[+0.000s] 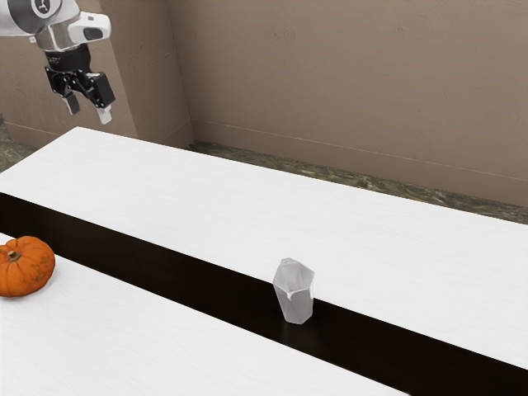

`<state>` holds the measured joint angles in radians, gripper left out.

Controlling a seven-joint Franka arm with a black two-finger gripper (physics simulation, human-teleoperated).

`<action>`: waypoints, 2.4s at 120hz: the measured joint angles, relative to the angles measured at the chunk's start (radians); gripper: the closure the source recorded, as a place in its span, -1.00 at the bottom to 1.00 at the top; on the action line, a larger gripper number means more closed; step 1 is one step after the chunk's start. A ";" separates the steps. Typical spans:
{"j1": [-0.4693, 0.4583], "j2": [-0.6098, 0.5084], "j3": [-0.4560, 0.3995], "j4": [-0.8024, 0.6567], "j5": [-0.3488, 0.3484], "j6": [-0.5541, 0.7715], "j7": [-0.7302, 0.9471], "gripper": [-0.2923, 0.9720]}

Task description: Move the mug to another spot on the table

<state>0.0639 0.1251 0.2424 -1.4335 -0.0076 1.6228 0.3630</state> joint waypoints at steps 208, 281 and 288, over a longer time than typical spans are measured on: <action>-0.285 0.425 -0.068 -0.051 -0.333 0.359 -0.990 -0.54; -0.442 0.435 -0.090 -0.150 -0.258 0.457 -1.362 -0.51; -0.443 0.434 -0.100 -0.159 -0.258 0.461 -1.399 -0.49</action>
<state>-0.3787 0.5596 0.1423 -1.5922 -0.2655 2.0835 -1.0359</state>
